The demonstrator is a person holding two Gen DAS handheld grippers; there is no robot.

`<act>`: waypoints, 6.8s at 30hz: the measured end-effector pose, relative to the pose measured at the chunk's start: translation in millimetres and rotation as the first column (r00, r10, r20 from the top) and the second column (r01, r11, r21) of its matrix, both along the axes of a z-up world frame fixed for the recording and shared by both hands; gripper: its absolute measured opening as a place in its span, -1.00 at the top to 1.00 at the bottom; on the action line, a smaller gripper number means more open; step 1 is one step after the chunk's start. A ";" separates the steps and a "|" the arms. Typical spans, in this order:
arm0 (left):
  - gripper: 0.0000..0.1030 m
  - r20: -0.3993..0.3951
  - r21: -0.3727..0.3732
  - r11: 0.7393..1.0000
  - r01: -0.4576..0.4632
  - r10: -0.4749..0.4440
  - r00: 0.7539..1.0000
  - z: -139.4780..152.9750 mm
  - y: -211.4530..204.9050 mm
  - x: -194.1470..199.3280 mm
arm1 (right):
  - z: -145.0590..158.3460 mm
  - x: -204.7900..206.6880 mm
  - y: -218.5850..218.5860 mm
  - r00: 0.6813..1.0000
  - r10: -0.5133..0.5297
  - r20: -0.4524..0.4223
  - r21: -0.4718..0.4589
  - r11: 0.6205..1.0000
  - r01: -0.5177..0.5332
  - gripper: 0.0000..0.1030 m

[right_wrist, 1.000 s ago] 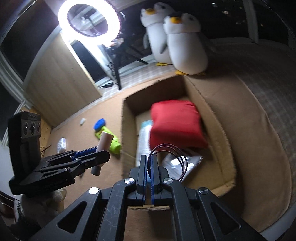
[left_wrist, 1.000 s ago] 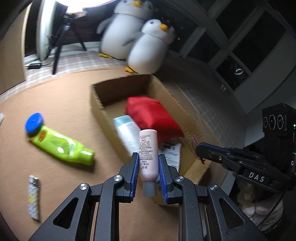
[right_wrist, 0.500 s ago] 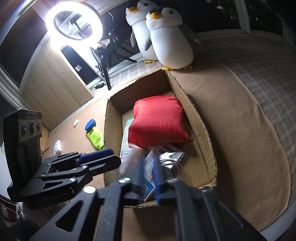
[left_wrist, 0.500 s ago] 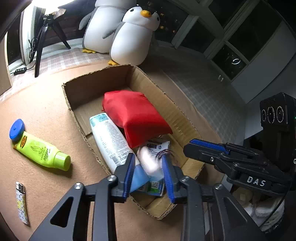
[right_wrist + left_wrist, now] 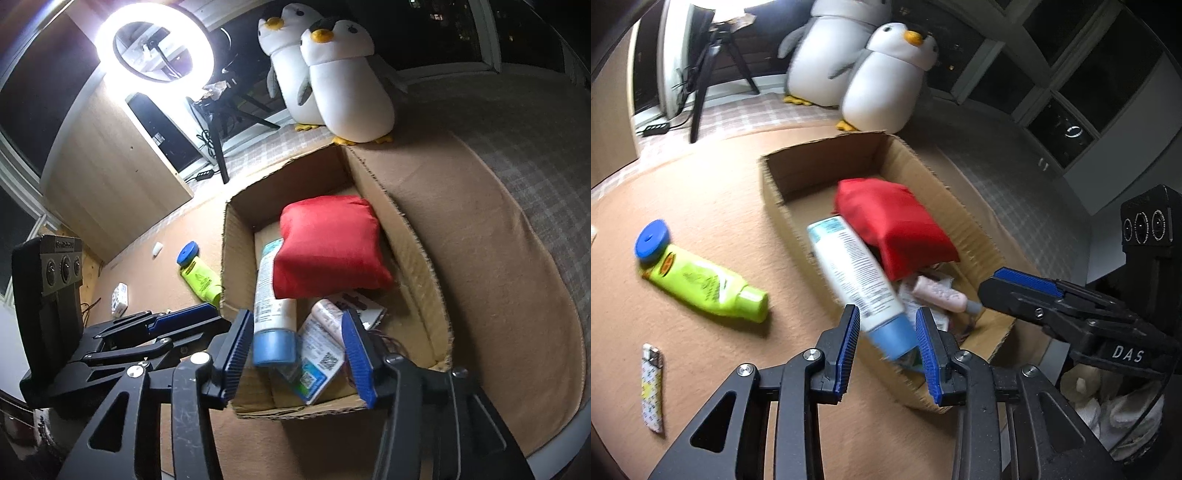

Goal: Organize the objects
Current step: 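Move the left tool to the blue tape measure and close on it, then carry the tape measure with the left tool and release it into the box, then move the left tool toward the patterned lighter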

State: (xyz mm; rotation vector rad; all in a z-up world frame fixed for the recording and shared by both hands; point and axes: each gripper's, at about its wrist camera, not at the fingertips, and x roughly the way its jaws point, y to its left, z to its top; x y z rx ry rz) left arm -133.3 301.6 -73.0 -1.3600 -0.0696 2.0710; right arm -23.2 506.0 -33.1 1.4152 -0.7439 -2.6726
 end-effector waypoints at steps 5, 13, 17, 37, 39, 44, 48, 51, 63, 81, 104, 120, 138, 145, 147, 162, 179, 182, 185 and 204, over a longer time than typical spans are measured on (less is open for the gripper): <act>0.28 0.007 -0.014 0.998 -0.060 0.060 0.998 -4.0 -30.4 -4.4 | 2.4 -5.7 -14.4 1.000 0.012 -0.014 -0.015 1.000 -0.012 0.00; -0.29 -0.009 -0.049 0.977 -0.210 0.209 0.978 -8.9 -102.2 -25.4 | 4.3 -13.0 -42.1 0.999 0.026 -0.034 -0.017 1.000 -0.026 -0.20; -0.45 -0.022 -0.075 0.959 -0.272 0.271 0.962 -12.7 -133.7 -39.2 | 6.1 -14.6 -57.1 0.998 0.050 -0.040 0.021 0.999 -0.050 -0.31; -0.50 -0.054 -0.166 0.900 -0.403 0.400 0.915 -55.2 -152.5 -135.9 | -1.2 2.6 -110.7 0.992 0.119 0.030 0.011 0.993 -0.119 -0.31; -0.50 -0.056 -0.189 0.898 -0.398 0.395 0.917 -60.8 -147.4 -141.2 | -2.1 5.5 -109.8 0.993 0.113 0.035 0.007 0.994 -0.113 -0.31; -0.50 -0.071 -0.252 0.890 -0.380 0.375 0.924 -74.3 -136.5 -151.1 | -4.8 11.4 -102.4 0.995 0.089 0.050 0.000 0.996 -0.089 -0.31; -0.50 -0.073 -0.282 0.872 -0.401 0.397 0.915 -83.4 -137.8 -158.9 | -8.5 15.1 -96.0 0.995 0.071 0.068 -0.005 0.997 -0.071 -0.31; -0.49 -0.067 -0.276 0.866 -0.418 0.416 0.907 -85.1 -143.0 -162.5 | -9.9 16.4 -93.8 0.995 0.066 0.073 -0.010 0.998 -0.065 -0.31; -0.06 -0.061 -0.263 0.851 -0.455 0.456 0.888 -81.9 -172.3 -158.9 | -16.6 11.6 -104.1 0.990 0.105 0.092 0.002 0.994 -0.106 -0.31; -0.05 -0.088 -0.258 0.860 -0.441 0.434 0.897 -80.4 -214.0 -80.6 | -12.7 7.6 -109.7 0.990 0.108 0.089 0.015 0.994 -0.110 -0.33; -0.05 -0.137 -0.120 0.921 -0.370 0.354 0.925 -8.0 -178.9 3.1 | 15.1 22.9 -148.2 0.981 0.195 0.021 0.180 0.964 -0.195 -0.33; -0.05 -0.210 -0.081 0.989 -0.128 0.108 0.972 30.6 -40.4 14.9 | 15.5 53.9 -104.6 0.997 0.066 0.033 0.255 0.964 -0.073 -0.34; -0.05 -0.221 -0.108 0.993 0.038 -0.061 0.973 28.2 67.4 25.8 | 5.4 81.8 -64.0 0.998 -0.043 0.056 0.260 0.965 0.027 -0.34; -0.08 -0.218 -0.103 0.993 0.060 -0.082 0.972 29.3 79.2 29.7 | 1.6 90.3 -54.7 0.995 -0.069 0.069 0.249 0.967 0.050 -0.34; -0.34 -0.220 -0.099 0.993 0.061 -0.082 0.972 31.5 80.9 30.8 | 0.9 91.5 -52.8 0.995 -0.073 0.071 0.246 0.968 0.054 -0.34; -0.38 -0.219 -0.089 0.996 0.023 -0.043 0.975 36.0 56.2 32.4 | 0.4 89.1 -60.9 0.996 -0.047 0.080 0.241 0.970 0.026 -0.34; -0.38 -0.160 -0.094 0.974 -0.204 0.188 0.969 20.4 -83.5 29.8 | -1.1 57.4 -123.9 0.992 0.092 0.089 0.218 0.970 -0.109 -0.34; -0.38 -0.148 -0.099 0.965 -0.244 0.228 0.962 16.0 -114.9 30.8 | -1.4 49.6 -139.6 0.988 0.124 0.089 0.213 0.967 -0.141 -0.34; -0.38 -0.138 -0.105 0.954 -0.280 0.265 0.954 11.7 -142.4 30.7 | -2.6 42.3 -153.9 0.985 0.151 0.089 0.202 0.965 -0.166 -0.34; -0.37 -0.037 -0.138 0.909 -0.393 0.391 0.919 -39.8 -255.3 42.0 | -15.8 -0.9 -201.3 0.969 0.220 0.112 0.157 0.959 -0.236 -0.34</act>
